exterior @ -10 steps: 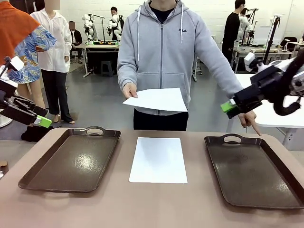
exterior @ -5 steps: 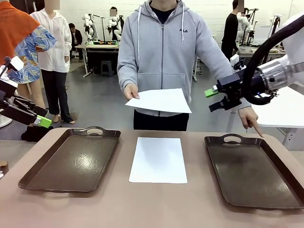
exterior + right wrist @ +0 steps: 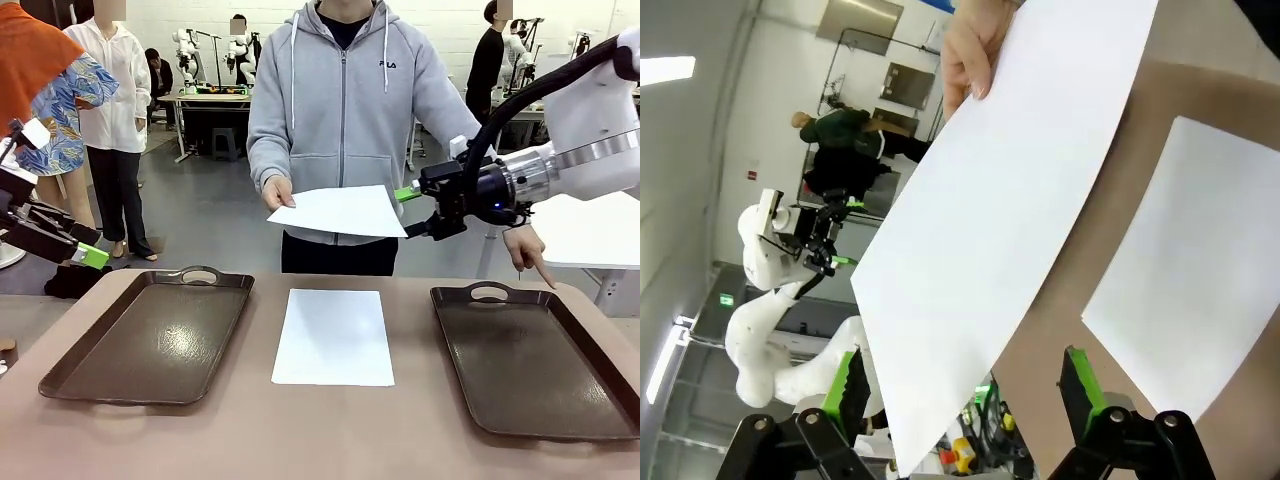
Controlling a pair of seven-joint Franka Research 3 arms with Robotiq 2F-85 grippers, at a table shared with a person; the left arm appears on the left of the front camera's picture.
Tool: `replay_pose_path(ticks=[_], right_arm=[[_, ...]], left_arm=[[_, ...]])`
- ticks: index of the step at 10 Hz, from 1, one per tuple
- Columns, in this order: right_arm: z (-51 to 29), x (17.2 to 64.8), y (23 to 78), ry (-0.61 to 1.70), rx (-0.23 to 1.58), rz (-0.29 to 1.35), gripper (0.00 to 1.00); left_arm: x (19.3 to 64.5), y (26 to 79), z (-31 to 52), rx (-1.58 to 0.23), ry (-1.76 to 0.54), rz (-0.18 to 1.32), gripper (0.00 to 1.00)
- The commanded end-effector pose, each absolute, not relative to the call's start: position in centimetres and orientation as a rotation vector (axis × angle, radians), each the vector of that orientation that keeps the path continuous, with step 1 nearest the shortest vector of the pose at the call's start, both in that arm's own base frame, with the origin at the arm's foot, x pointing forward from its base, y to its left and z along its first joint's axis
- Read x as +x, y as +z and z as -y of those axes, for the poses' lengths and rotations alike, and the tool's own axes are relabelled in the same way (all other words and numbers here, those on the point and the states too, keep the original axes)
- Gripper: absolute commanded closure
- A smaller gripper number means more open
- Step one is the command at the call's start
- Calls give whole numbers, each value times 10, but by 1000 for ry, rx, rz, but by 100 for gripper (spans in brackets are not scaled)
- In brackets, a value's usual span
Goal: Sort the A4 documents.
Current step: Receive the A4 Paper.
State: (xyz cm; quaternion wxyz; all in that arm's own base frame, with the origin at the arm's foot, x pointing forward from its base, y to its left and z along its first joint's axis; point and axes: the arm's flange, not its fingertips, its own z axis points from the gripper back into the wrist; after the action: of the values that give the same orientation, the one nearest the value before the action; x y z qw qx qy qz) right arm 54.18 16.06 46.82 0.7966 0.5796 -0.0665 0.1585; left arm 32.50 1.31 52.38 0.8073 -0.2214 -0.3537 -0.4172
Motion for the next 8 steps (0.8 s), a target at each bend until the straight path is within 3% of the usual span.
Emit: replay_pose_path(ticks=[1, 8], right_arm=[[-168, 561, 466, 262, 1291, 104, 0], [-196, 593, 446, 153, 1350, 28, 0]], left_arm=[[326, 522, -16, -488, -908, 767, 0], [326, 522, -16, -488, -908, 767, 0]])
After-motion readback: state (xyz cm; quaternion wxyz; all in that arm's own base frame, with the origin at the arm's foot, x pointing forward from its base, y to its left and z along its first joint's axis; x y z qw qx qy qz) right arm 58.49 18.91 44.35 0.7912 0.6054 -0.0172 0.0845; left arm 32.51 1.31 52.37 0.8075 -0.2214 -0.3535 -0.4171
